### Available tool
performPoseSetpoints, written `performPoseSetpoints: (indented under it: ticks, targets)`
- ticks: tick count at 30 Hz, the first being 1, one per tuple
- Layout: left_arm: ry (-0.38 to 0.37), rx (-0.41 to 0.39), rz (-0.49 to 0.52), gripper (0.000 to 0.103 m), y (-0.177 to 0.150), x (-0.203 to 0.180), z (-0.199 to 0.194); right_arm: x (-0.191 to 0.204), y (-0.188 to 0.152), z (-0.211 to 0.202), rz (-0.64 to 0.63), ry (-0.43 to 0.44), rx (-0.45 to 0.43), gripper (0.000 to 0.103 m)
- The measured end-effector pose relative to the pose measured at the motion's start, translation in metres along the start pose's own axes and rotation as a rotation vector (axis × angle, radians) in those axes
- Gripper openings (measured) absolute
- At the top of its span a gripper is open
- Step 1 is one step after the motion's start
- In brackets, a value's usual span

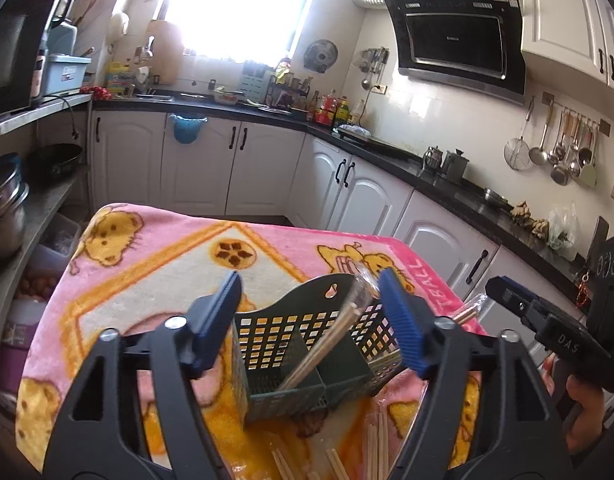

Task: Organize utensils
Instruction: 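Withdraw both open tools from the caddy back toward the chopstick pile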

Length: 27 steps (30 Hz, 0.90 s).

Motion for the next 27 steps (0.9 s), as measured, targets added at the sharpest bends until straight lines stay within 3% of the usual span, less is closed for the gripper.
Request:
performPoseSetpoints:
  ticks: [3,7,20,27]
  targets:
    - [0.003,-0.036,-0.017,0.085,0.003,0.003,-0.014,0.000,-0.002,-0.005,-0.008,-0.005,-0.007,0.066]
    - [0.000,-0.062,-0.028,0.092,0.003,0.005,-0.028,0.001,-0.006,-0.014,-0.016,-0.006,-0.008,0.070]
    - [0.015,-0.055,-0.068,0.092,-0.018,0.014,-0.046,0.010,-0.021,-0.034,-0.048,-0.004,0.000,0.071]
    - [0.036,-0.053,-0.041,0.092,-0.030,0.013,-0.053,0.016,-0.034,-0.041,-0.072,0.002,0.018,0.072]
Point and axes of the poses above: each gripper's, at about its wrist camera, not at the fingertips, and z roughly the way its jaws point, x to its left, y to its top, the point moved 8 cm from there along z, roughly the way its jaws point, and after that the axes turned 4 degrees about -z, right-handed, at the moved point
